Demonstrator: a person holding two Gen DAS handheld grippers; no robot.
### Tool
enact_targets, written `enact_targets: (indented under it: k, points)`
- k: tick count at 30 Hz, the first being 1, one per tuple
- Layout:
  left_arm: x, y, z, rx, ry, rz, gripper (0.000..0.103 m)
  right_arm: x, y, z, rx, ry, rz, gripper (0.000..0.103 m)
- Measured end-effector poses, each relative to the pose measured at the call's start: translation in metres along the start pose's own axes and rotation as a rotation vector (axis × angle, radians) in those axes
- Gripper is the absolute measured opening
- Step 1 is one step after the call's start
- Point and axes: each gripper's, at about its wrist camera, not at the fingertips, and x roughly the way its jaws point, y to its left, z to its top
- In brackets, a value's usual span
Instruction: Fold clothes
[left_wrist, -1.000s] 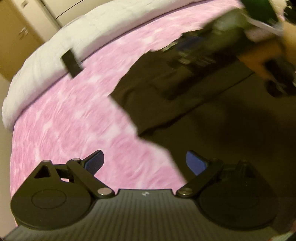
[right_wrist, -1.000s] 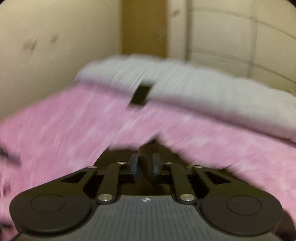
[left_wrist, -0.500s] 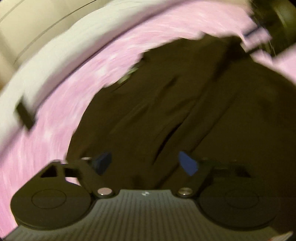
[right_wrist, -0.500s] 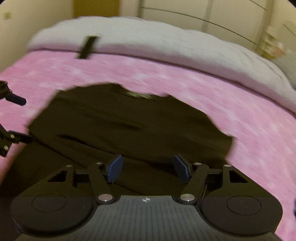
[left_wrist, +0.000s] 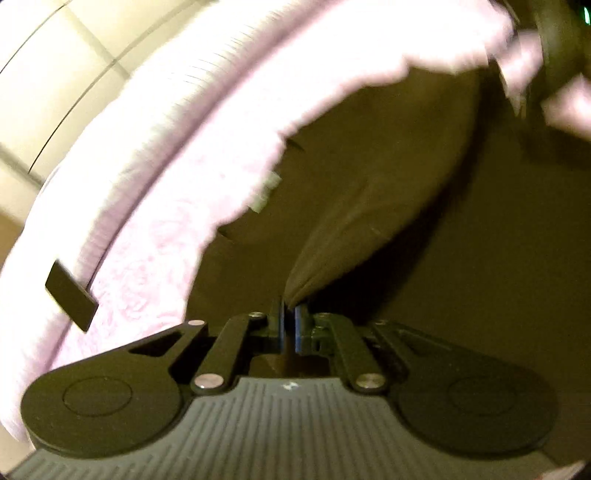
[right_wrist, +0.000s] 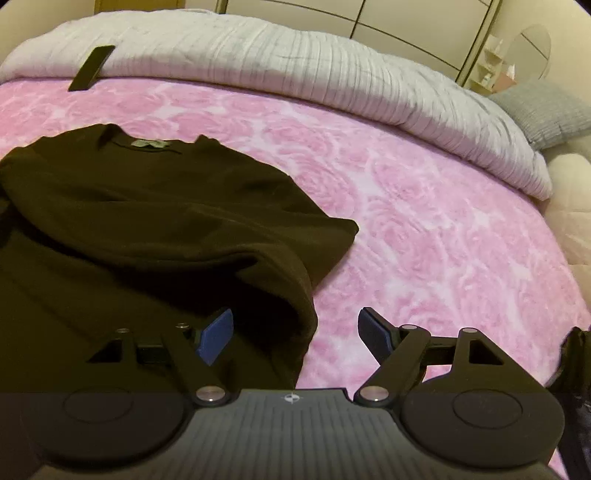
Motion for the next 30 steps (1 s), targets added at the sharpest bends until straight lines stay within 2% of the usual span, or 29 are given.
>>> enact_targets:
  k: [3, 6, 7, 10, 12, 14, 16, 18, 22, 26, 30]
  points:
    - [-0.022, 0.010, 0.003, 0.015, -0.045, 0.054, 0.003, 0.024, 0.000, -0.001, 0.007, -0.008, -0.017, 0.076]
    - [-0.021, 0.004, -0.019, 0.096, 0.023, 0.117, 0.003, 0.043, -0.005, -0.003, 0.034, -0.010, -0.049, 0.066]
    - [-0.015, 0.000, -0.030, 0.129, 0.065, 0.118, 0.003, 0.044, -0.011, -0.005, 0.049, -0.010, -0.078, 0.065]
    - [0.007, -0.024, -0.057, 0.208, 0.158, 0.058, 0.003, 0.044, -0.021, -0.017, 0.030, -0.005, -0.128, 0.066]
    - [0.013, -0.040, -0.066, 0.257, 0.172, 0.033, 0.003, 0.039, -0.022, -0.021, 0.004, -0.020, -0.123, 0.069]
    - [0.014, -0.052, -0.070, 0.254, 0.181, 0.030, 0.003, 0.034, -0.024, -0.023, -0.007, -0.035, -0.122, 0.068]
    - [0.017, -0.059, -0.074, 0.259, 0.198, 0.039, 0.003, 0.029, -0.030, -0.019, 0.036, -0.049, -0.134, 0.069]
    - [0.023, -0.061, -0.078, 0.271, 0.210, 0.040, 0.004, 0.024, -0.037, -0.016, 0.080, -0.064, -0.147, 0.074]
    - [0.039, -0.060, -0.089, 0.330, 0.244, 0.053, 0.004, 0.035, -0.041, -0.023, 0.104, 0.029, -0.093, 0.076]
    - [0.034, -0.060, -0.099, 0.277, 0.276, 0.054, 0.008, 0.025, -0.040, -0.029, 0.087, 0.036, -0.090, 0.079]
    - [0.013, -0.054, -0.108, 0.161, 0.304, 0.062, 0.009, 0.014, -0.036, -0.039, 0.060, 0.083, -0.102, 0.083]
